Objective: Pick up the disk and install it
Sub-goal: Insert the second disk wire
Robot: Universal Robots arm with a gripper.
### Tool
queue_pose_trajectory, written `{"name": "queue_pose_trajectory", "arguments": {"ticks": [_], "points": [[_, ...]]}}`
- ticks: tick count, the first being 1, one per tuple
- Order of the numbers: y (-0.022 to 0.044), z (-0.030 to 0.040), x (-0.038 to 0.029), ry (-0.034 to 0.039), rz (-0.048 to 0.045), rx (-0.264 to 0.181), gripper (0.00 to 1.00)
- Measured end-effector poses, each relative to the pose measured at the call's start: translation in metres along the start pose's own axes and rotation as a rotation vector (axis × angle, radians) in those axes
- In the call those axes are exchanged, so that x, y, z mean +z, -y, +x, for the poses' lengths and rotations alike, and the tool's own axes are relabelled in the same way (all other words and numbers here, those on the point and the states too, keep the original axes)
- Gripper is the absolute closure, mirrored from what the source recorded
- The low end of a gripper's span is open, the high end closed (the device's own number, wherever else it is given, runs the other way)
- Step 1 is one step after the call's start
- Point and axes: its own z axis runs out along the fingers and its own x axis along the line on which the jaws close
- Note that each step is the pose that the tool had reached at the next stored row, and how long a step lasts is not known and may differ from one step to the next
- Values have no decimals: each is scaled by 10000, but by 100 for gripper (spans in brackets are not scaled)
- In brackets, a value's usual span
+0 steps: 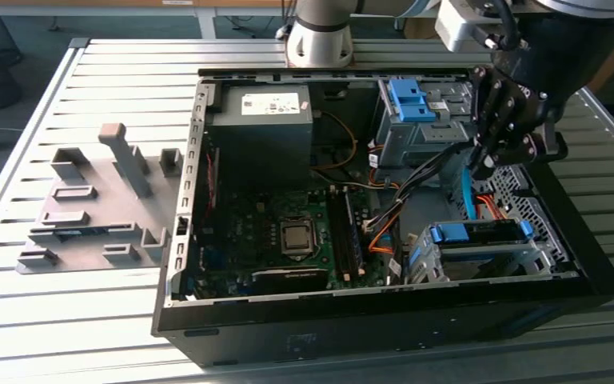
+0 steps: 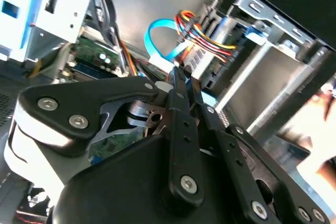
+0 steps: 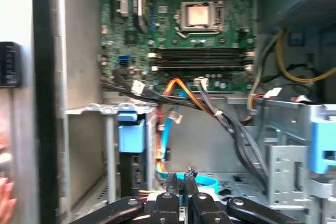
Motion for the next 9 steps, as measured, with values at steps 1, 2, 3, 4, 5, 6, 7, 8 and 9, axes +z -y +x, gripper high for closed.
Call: {"name": "queue_pose_trajectory", "arguments": {"ticks": [1,2,3,4,5,6,7,8,9], "points": [[0,22,5,11,-1,1,84],[1,40,12,17,-1,0,84],[1,61,19,27,-1,0,84],[1,82,28,50,0,-1,84],[1,102,38,83,2,-1,84],[1,120,48,125,3,-1,84],[0,137,58,183,3,-1,84],[-1,149,64,277,1,1,84],[-1,161,67,421,-2,4,84]]}}
